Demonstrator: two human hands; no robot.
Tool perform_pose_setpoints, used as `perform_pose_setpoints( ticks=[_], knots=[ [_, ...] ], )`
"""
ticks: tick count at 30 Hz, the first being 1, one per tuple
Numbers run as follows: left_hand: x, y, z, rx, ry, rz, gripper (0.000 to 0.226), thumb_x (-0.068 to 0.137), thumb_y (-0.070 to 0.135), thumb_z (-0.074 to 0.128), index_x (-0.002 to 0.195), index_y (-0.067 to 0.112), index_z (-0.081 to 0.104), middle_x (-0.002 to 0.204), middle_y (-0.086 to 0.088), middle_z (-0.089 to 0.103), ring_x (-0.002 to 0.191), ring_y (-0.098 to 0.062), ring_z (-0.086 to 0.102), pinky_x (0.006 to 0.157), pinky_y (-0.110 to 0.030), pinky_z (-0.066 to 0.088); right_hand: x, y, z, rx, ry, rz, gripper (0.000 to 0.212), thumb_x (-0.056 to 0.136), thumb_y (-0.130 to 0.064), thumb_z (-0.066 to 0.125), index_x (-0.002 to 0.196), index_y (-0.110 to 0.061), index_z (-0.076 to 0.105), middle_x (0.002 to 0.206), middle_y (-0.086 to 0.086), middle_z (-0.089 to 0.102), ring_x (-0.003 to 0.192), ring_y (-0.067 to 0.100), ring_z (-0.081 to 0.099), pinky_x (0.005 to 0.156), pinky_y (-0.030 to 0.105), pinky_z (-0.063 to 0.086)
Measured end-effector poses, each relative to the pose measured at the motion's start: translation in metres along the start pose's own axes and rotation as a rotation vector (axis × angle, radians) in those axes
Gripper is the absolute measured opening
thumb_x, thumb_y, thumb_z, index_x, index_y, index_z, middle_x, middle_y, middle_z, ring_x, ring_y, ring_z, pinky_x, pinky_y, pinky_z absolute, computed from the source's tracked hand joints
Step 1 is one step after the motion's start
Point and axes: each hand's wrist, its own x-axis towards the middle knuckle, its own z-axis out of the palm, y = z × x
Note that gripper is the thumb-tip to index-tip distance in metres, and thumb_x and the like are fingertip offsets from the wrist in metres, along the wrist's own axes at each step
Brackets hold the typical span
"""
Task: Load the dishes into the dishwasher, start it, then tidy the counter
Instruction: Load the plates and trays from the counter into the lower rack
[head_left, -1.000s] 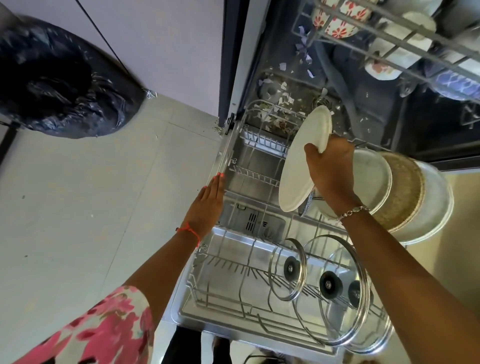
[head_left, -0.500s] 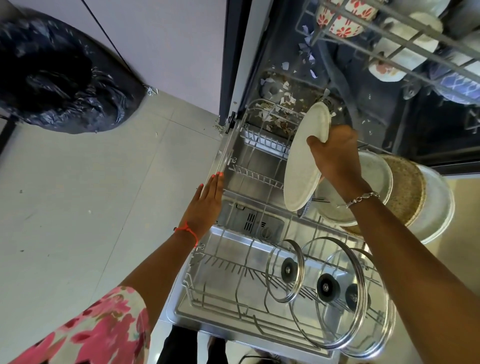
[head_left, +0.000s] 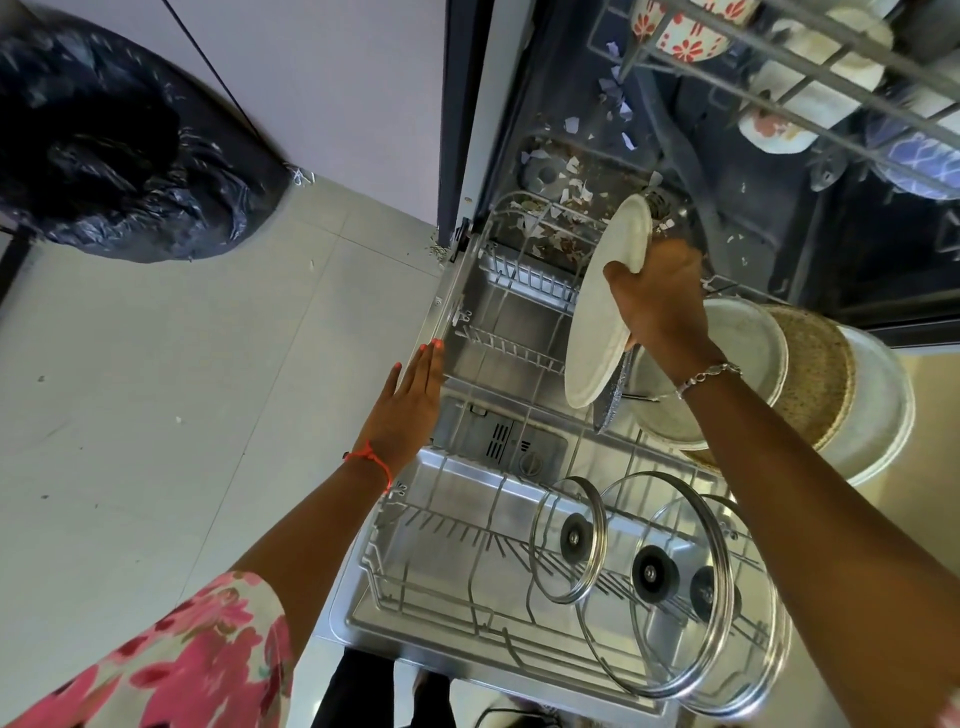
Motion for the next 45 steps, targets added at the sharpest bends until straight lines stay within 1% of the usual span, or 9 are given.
perform_pose_setpoints(
  ticks=[6,11,18,24,31,36,39,42,45],
  knots=[
    [0.000,0.000,-0.001,-0.031,-0.034,-0.017,0.066,0.078,0.016,0.072,0.133,-0.004,0.044,0.141,-0.022,0.042,0.128,-0.034,0.044,0.097,-0.041,0.044,0.006,-0.003,0.003,-0.106,-0.084,-0.078,0.039,0.094,-0.015,0.050,0.123,0.009,0.042,0.127,0.025,0.044,0.112,0.036,0.051,0.087,0.044,0.050],
    [0.001,-0.001,-0.002,-0.045,-0.057,0.005,0.068,0.071,0.009,0.076,0.130,-0.009,0.046,0.138,-0.026,0.044,0.124,-0.038,0.048,0.093,-0.045,0.046,-0.003,0.011,0.014,-0.268,-0.150,-0.173,0.036,0.097,-0.020,0.046,0.120,0.007,0.048,0.124,0.023,0.050,0.113,0.030,0.050,0.082,0.024,0.038],
    [0.001,-0.001,-0.006,-0.057,-0.082,0.009,0.070,0.071,0.008,0.075,0.130,-0.011,0.044,0.137,-0.029,0.044,0.124,-0.039,0.048,0.093,-0.049,0.045,-0.017,0.012,0.021,-0.227,-0.134,-0.208,0.042,0.096,-0.030,0.048,0.116,0.007,0.049,0.117,0.026,0.054,0.108,0.035,0.052,0.085,0.036,0.042],
    [0.002,-0.006,-0.010,-0.129,-0.166,0.021,0.074,0.065,0.004,0.080,0.128,-0.014,0.045,0.131,-0.032,0.049,0.119,-0.043,0.051,0.090,-0.050,0.047,-0.029,0.022,0.026,-0.178,-0.124,-0.220,0.050,0.094,-0.041,0.046,0.118,0.002,0.049,0.110,0.022,0.058,0.103,0.032,0.056,0.079,0.030,0.046],
    [0.002,-0.011,-0.044,-0.155,-0.130,0.037,0.066,0.096,0.018,0.047,0.143,-0.005,0.007,0.151,-0.025,0.012,0.142,-0.037,0.015,0.115,-0.041,0.014,-0.062,0.025,0.004,-0.225,-0.167,-0.296,0.051,0.098,-0.038,0.039,0.132,0.000,0.040,0.109,0.023,0.059,0.104,0.033,0.055,0.081,0.034,0.045],
    [-0.009,-0.010,-0.111,-0.093,-0.173,0.079,0.061,0.102,0.024,0.028,0.145,-0.001,-0.007,0.155,-0.020,-0.008,0.144,-0.031,-0.007,0.117,-0.038,-0.001,-0.095,0.015,-0.037,-0.463,-0.235,-0.384,0.050,0.099,-0.041,0.032,0.130,-0.002,0.041,0.111,0.018,0.060,0.099,0.031,0.061,0.079,0.036,0.050],
    [-0.031,-0.012,-0.176,-0.122,-0.206,0.054,0.062,0.102,0.029,0.025,0.147,0.004,-0.009,0.156,-0.013,-0.012,0.144,-0.026,-0.014,0.116,-0.035,-0.008,-0.124,-0.007,-0.079,-0.449,-0.296,-0.386,0.047,0.100,-0.040,0.033,0.123,-0.002,0.045,0.110,0.017,0.061,0.096,0.032,0.063,0.080,0.040,0.053],
    [-0.067,-0.011,-0.249,-0.210,-0.181,0.061,0.062,0.101,0.033,0.027,0.148,0.005,-0.002,0.157,-0.011,-0.006,0.145,-0.024,-0.010,0.115,-0.034,-0.007,-0.159,-0.033,-0.121,-0.389,-0.325,-0.370,0.045,0.099,-0.039,0.034,0.123,-0.003,0.043,0.106,0.016,0.062,0.096,0.034,0.062,0.080,0.042,0.052],
    [-0.113,-0.015,-0.326,-0.270,-0.090,0.050,0.063,0.097,0.041,0.022,0.147,0.004,0.015,0.156,-0.012,0.013,0.145,-0.025,0.010,0.118,-0.035,0.007,-0.205,-0.062,-0.171,-0.251,-0.311,-0.352,0.041,0.099,-0.039,0.035,0.115,-0.004,0.049,0.111,0.016,0.060,0.102,0.033,0.058,0.078,0.035,0.043]
  ],
)
